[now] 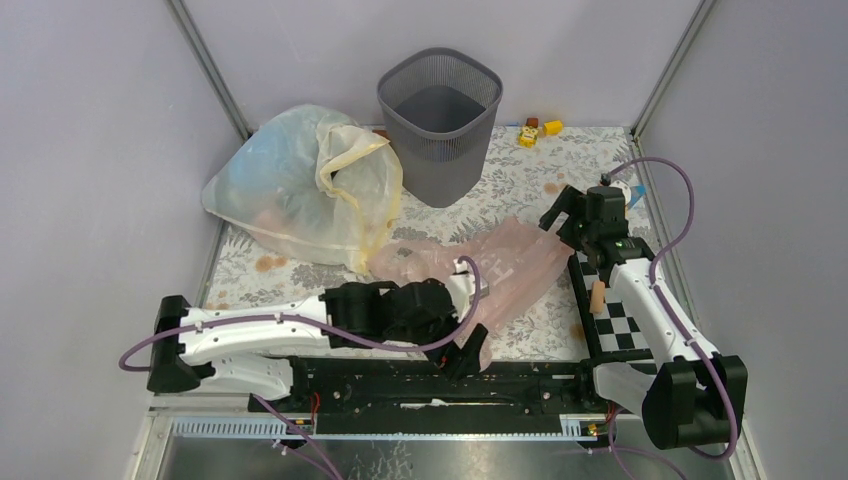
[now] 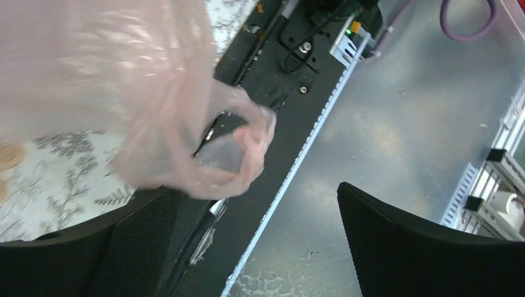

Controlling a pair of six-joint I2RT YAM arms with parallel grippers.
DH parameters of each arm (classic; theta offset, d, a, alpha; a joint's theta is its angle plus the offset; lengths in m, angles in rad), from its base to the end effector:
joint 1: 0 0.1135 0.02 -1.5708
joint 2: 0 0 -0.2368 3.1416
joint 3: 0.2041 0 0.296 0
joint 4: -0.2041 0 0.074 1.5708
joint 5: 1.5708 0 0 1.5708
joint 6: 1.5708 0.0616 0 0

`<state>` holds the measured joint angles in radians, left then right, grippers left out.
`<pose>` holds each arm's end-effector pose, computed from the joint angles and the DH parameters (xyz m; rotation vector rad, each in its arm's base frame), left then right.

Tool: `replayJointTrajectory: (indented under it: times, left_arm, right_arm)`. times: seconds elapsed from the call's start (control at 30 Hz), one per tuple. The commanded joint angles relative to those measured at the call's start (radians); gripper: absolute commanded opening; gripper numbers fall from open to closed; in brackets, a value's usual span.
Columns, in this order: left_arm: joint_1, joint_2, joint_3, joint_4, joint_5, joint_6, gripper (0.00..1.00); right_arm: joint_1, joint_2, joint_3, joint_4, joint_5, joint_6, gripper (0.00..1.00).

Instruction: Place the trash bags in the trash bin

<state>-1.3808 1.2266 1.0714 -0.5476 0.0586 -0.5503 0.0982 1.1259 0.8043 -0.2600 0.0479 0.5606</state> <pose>0.0605 -0.3337 0.2633 1.0446 2.2846 -0.9993 0.3240 0.0290 0.2181 0.5245 2.1057 0.3294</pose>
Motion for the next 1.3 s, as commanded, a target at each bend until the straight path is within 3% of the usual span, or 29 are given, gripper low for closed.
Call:
replayJointTrajectory:
  times: [0.0,0.13,0.2,0.37,0.5,0.67,0.87,1.13,1.27]
  left_arm:
    - [0.003,-0.073,0.174,-0.130,-0.169,-0.045,0.99]
    - [0.049,-0.149,0.261,-0.179,-0.337,-0.026,0.99]
    - [0.166,-0.137,0.284,-0.227,-0.364,-0.004,0.99]
    - [0.495,-0.093,0.159,-0.081,-0.201,0.072,0.99]
    - [0.623,0.019,0.143,0.012,-0.111,0.110,0.99]
    - [0.668,0.220,0.250,0.083,-0.003,0.197,0.99]
    - [0.671,0.489,0.469,0.021,0.024,0.305,0.99]
    - [0.670,0.612,0.405,0.140,0.139,0.292,0.98]
    - [0.669,0.653,0.351,0.216,0.209,0.248,0.93]
  right_arm:
    - [-0.002,-0.024,0.010,-0.024,0.085,-0.045,1.00]
    - [-0.002,-0.068,0.034,-0.073,0.149,-0.058,1.00]
    - [-0.002,-0.094,0.042,-0.110,0.177,-0.048,1.00]
    - [-0.002,-0.161,0.004,-0.243,0.187,0.060,1.00]
    - [-0.002,-0.255,-0.128,-0.245,0.038,0.089,1.00]
    - [-0.002,-0.375,-0.225,-0.246,-0.045,0.099,0.99]
    - [-0.002,-0.388,-0.273,-0.237,-0.078,0.130,0.91]
    - [-0.002,-0.330,-0.362,-0.172,-0.133,0.145,0.79]
    - [-0.002,-0.316,-0.401,-0.125,-0.132,0.141,0.73]
